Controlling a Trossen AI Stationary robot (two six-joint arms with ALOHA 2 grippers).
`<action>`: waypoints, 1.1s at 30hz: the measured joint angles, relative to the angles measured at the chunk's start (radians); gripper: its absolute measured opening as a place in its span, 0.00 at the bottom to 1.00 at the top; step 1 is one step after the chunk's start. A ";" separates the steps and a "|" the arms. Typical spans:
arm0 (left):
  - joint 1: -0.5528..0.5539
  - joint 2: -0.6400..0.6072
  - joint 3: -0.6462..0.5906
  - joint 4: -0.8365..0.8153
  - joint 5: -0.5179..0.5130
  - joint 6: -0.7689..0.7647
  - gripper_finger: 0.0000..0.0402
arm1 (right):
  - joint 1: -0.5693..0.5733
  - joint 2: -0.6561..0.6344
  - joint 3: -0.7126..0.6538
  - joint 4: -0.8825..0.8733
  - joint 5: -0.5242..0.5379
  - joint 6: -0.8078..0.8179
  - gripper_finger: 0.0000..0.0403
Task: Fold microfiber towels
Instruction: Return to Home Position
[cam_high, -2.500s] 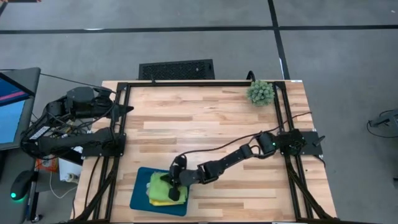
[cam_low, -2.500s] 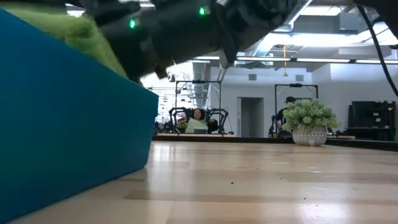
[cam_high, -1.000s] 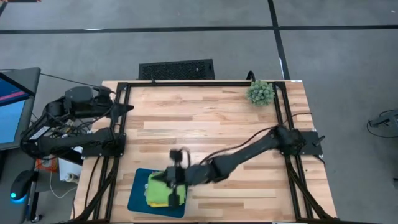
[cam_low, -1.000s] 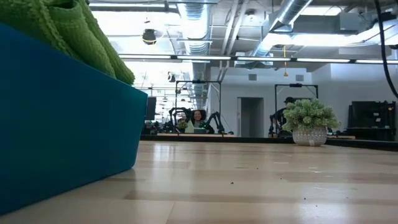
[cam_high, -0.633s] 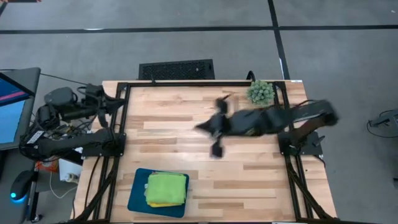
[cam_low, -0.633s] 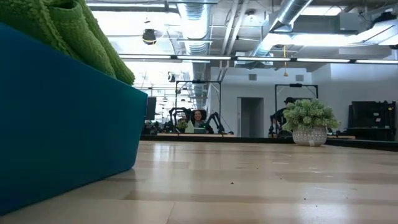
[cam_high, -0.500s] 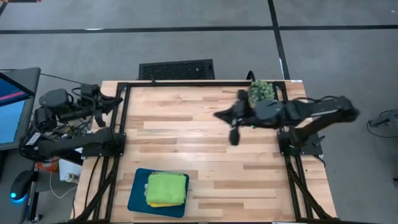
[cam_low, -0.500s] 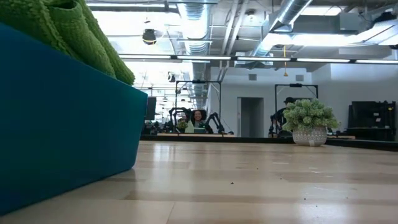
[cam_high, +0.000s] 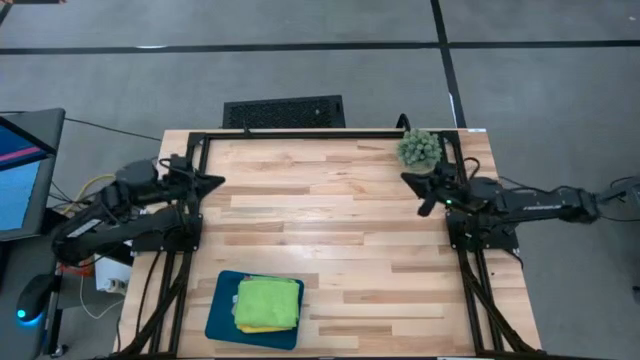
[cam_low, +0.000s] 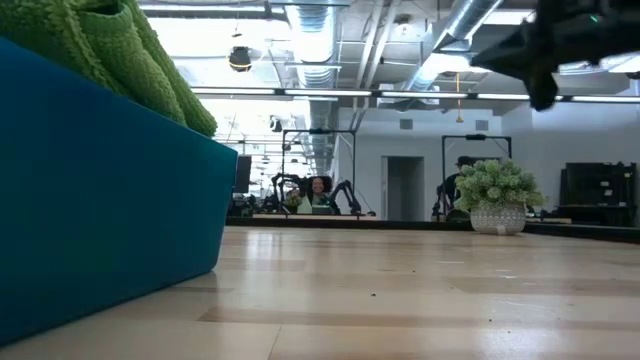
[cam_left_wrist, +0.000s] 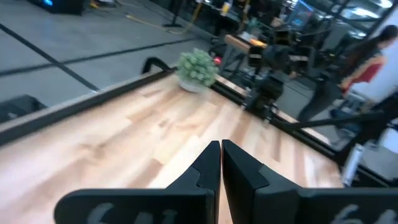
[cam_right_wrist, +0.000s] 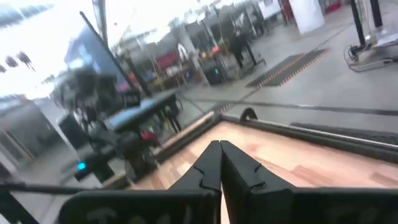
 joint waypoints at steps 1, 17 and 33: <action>0.000 -0.014 -0.017 0.005 0.019 -0.009 0.02 | -0.006 -0.054 -0.028 -0.001 -0.001 0.005 0.07; -0.001 -0.193 -0.073 -0.156 0.068 -0.034 0.02 | 0.011 -0.295 -0.200 -0.030 -0.015 0.006 0.06; -0.064 -0.194 -0.372 0.135 0.211 -0.048 0.02 | 0.011 -0.292 -0.215 -0.149 -0.028 0.007 0.07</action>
